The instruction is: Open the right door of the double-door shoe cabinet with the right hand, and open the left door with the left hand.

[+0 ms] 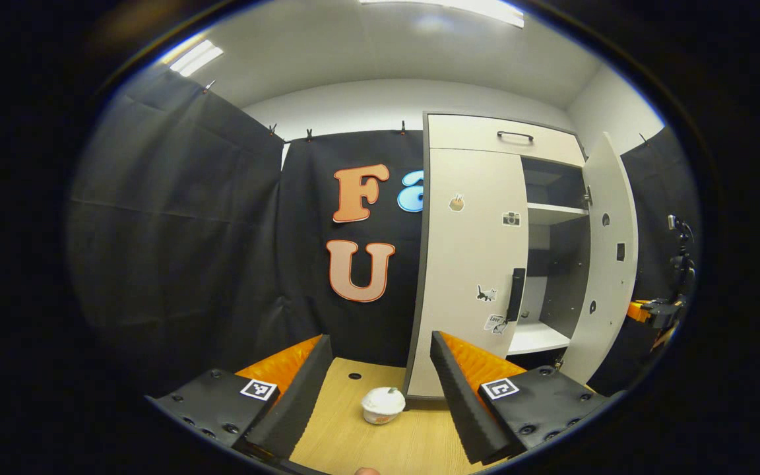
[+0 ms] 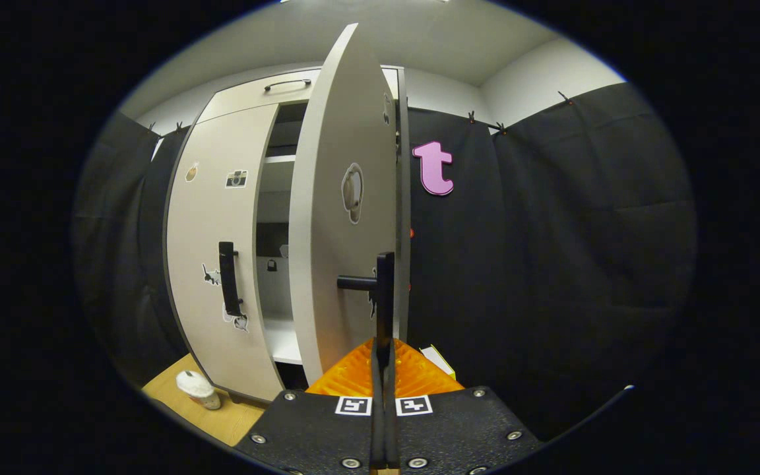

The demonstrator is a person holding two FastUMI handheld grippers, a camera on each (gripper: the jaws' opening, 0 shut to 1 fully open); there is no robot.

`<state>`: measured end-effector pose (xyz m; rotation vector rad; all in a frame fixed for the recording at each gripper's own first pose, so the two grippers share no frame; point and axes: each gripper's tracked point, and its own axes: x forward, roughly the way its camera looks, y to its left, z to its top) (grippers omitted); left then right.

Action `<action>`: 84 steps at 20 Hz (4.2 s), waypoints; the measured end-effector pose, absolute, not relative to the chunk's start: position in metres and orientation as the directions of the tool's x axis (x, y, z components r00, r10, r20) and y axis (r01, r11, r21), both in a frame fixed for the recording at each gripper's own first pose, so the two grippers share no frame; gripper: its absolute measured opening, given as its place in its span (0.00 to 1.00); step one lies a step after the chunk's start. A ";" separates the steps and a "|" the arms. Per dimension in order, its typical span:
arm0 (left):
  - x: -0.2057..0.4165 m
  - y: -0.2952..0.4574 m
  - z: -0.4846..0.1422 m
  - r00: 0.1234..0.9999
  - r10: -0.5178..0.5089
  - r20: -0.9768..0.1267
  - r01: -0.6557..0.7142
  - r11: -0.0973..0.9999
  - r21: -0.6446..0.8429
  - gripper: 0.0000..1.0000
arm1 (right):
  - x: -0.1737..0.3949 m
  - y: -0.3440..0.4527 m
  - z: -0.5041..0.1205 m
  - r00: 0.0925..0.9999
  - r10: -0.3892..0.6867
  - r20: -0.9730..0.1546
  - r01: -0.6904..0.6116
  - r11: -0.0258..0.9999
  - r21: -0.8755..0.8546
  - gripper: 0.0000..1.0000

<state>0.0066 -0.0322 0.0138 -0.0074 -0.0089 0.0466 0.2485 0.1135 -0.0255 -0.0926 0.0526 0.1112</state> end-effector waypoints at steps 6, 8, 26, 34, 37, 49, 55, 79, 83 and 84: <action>0.025 -0.087 0.015 1.000 0.014 0.009 -0.014 1.000 -0.018 0.98 | 0.251 0.101 -0.024 0.991 0.120 -0.062 -0.126 0.987 -0.100 0.00; 0.036 -0.107 0.013 1.000 -0.001 0.011 0.002 1.000 -0.020 0.98 | 0.254 0.098 -0.024 0.991 0.122 -0.052 -0.127 0.986 -0.111 0.00; 0.147 -0.253 -0.023 0.992 -0.122 -0.020 0.122 0.992 -0.021 0.97 | 0.237 0.040 -0.011 0.993 0.115 0.004 -0.114 0.989 -0.093 0.00; 0.214 -0.296 -0.029 0.984 -0.176 0.012 0.176 0.984 0.012 0.95 | 0.231 0.012 -0.034 0.996 0.031 -0.089 -0.036 0.998 -0.046 0.74; 0.240 -0.308 -0.035 0.983 -0.185 -0.007 0.185 0.982 0.023 0.96 | 0.232 0.001 -0.036 0.995 0.002 -0.095 -0.009 0.998 -0.070 0.93; 0.309 -0.313 -0.065 0.980 -0.182 -0.077 0.182 0.983 -0.002 0.96 | 0.227 -0.031 -0.046 0.989 -0.092 -0.112 0.085 0.994 -0.062 0.93; 0.315 -0.319 -0.067 0.977 -0.199 -0.074 0.199 0.980 -0.007 0.78 | 0.223 -0.041 -0.046 0.987 -0.121 -0.110 0.115 0.992 -0.055 0.93; 0.265 -0.303 -0.068 0.953 -0.283 -0.106 0.281 0.959 -0.032 0.11 | 0.164 -0.012 -0.024 0.995 -0.085 -0.049 0.082 0.994 -0.069 0.98; 0.254 -0.294 -0.070 0.951 -0.290 -0.106 0.287 0.957 -0.044 0.11 | 0.160 0.003 -0.023 0.997 -0.061 -0.049 0.058 0.996 -0.068 0.98; 0.252 -0.292 -0.070 0.952 -0.288 -0.105 0.285 0.957 -0.044 0.11 | 0.162 0.007 -0.024 0.997 -0.052 -0.048 0.049 0.997 -0.066 0.98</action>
